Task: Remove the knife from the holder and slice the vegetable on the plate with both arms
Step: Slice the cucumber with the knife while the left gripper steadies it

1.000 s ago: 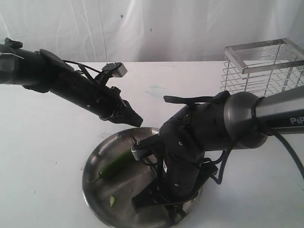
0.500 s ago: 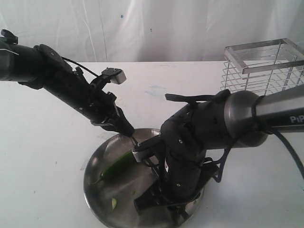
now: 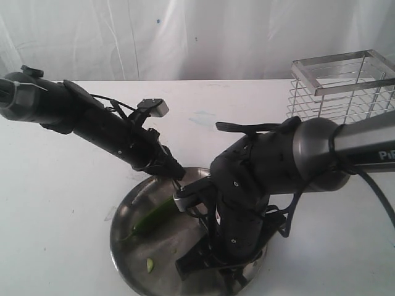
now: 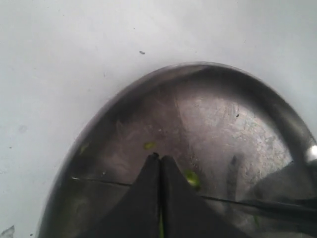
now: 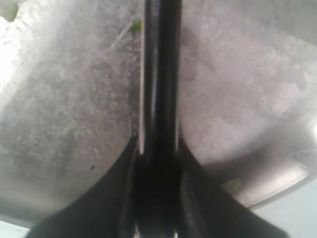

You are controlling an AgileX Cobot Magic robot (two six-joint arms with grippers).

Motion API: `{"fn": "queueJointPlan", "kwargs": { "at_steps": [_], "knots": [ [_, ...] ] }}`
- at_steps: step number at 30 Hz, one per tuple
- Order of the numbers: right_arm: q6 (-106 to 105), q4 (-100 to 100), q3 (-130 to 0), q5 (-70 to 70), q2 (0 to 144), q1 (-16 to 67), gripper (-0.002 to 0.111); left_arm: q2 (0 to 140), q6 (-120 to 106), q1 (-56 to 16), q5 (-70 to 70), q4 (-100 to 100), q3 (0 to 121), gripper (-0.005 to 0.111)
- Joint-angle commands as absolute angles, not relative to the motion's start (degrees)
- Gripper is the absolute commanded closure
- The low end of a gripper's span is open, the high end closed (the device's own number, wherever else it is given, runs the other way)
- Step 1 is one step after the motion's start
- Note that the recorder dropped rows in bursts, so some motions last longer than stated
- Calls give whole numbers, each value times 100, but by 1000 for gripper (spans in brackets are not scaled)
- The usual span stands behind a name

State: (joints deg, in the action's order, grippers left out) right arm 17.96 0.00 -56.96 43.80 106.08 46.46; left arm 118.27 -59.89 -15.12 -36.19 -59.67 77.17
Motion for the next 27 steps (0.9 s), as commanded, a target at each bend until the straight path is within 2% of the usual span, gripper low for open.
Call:
{"fn": "queueJointPlan", "kwargs": {
  "at_steps": [1, 12, 19, 27],
  "knots": [
    [1814, 46, -5556, 4426, 10713, 4617, 108, 12004, -6192, -1555, -3518, -6055, 7661, 107],
    [1814, 0, -5556, 4408, 10634, 4617, 108, 12307, -6112, -1555, -3697, -5366, 7661, 107],
    [1622, 0, -5556, 5265, 10316, 4617, 108, 12467, -5760, -1555, -3714, -4925, 7661, 107],
    [1597, 48, -5529, 4504, 10705, 4617, 108, 12456, -5732, -1555, -3943, -4948, 7673, 107]
  ]
}}
